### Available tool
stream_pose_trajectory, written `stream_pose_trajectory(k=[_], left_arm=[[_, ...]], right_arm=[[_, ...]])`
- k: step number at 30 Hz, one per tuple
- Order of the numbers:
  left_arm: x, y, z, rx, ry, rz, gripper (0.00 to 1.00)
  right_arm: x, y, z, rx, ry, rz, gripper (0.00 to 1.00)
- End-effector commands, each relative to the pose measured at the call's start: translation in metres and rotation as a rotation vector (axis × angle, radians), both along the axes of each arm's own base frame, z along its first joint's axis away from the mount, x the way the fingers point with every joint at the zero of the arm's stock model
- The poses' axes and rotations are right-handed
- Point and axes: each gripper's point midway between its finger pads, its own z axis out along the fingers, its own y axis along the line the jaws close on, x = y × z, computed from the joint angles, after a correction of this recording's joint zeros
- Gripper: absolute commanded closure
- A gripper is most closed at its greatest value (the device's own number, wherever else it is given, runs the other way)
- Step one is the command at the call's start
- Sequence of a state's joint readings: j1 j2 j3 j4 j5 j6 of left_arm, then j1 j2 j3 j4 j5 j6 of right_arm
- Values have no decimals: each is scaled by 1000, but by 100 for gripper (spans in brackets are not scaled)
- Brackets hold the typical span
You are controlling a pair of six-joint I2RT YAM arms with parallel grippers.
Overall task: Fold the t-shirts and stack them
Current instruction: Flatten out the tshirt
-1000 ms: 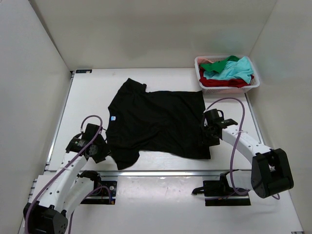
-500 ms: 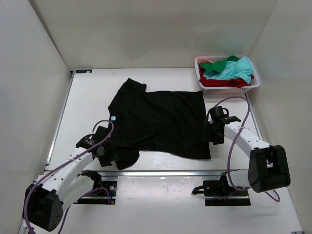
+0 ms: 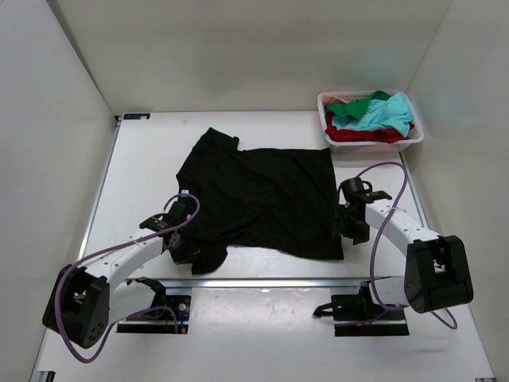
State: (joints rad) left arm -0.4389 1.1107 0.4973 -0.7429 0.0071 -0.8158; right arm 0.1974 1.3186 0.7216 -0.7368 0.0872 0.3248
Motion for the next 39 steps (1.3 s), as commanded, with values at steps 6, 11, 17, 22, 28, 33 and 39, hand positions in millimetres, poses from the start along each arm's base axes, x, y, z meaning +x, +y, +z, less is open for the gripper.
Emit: stream_pose_trajectory(k=[6,11,17,22,28,33,39], left_arm=[[14,9,21,5,-55,9,100],[21,-1,37,-26,-81,-2,100],[16,2,46,-51,-85,14,100],[17,3,59,-85,-114,41,100],[108,33,127,-102,-298,140,100],[269,46,242,-33,-545,125,100],[336,103,442,-114,-977,240,100]], right_arm=[[-23,18,-15,36,141,-52,47],[-49,50,-11,147,161,-65,47],[-71,52,-20,245,210,-151,60],[-74,56,-19,311,200,-186,100],[36,61,39,344,37,-79,100],[231,87,191,338,-366,127,100],[313,74,288,480,-606,86,100]])
